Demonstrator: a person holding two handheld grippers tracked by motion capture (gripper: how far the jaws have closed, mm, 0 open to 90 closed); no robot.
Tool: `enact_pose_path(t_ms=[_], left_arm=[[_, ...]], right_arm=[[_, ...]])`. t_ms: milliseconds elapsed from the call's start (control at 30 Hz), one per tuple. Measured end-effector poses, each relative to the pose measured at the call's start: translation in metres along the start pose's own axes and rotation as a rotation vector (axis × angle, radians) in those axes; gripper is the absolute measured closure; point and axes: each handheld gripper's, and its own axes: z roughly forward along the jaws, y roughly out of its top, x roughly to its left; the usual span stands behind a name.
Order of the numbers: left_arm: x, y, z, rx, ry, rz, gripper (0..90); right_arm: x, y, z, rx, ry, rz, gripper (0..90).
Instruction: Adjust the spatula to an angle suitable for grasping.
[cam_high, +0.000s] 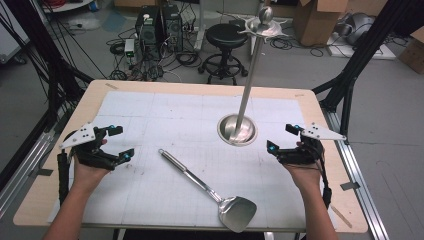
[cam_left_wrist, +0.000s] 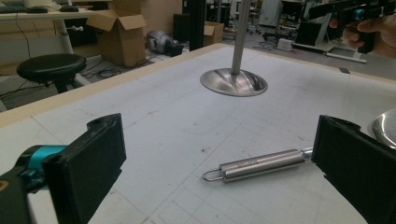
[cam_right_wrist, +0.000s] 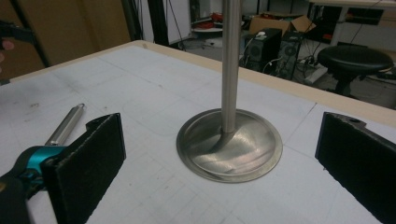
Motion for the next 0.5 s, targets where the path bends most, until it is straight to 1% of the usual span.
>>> enact_pose_path(t_ms=[67, 100, 133, 167, 267, 367, 433, 467, 500], left_arm=[[-0.0003, -0.0004, 0.0009, 0.007, 0.003, 0.004, 3.5], [-0.0015, -0.0015, 0.0038, 0.033, 0.007, 0.023, 3.5], [-0.0015, -0.0015, 0.0038, 0.033, 0.007, 0.023, 3.5], [-0.0026, -0.0018, 0.0056, 0.038, -0.003, 0.026, 3.5], [-0.0029, -0.0016, 0.0052, 0.024, -0.008, 0.022, 3.5], [-0.0015, -0.0023, 0.0047, 0.022, -0.009, 0.014, 3.5], [-0.0008, -0.003, 0.005, 0.027, -0.007, 0.014, 3.5], [-0.002, -0.0032, 0.006, 0.043, 0.002, 0.026, 3.5], [-0.002, -0.0032, 0.006, 0.043, 0.002, 0.026, 3.5]], right_arm=[[0.0, -0.0006, 0.0007, 0.008, -0.001, 0.003, 0.6], [-0.0002, -0.0013, 0.0024, 0.016, 0.002, 0.002, 0.6], [-0.0002, -0.0013, 0.0024, 0.016, 0.002, 0.002, 0.6], [0.0005, -0.0012, 0.0029, 0.019, -0.003, 0.0, 0.6], [0.0028, -0.0005, 0.0022, 0.016, -0.003, -0.012, 0.6], [0.0035, -0.0003, 0.0019, 0.015, -0.005, -0.01, 0.6], [0.0035, -0.0005, 0.0026, 0.018, -0.001, -0.012, 0.6], [0.0031, -0.0007, 0.0024, 0.019, 0.003, -0.01, 0.6], [0.003, -0.0007, 0.0024, 0.017, 0.006, -0.007, 0.6]])
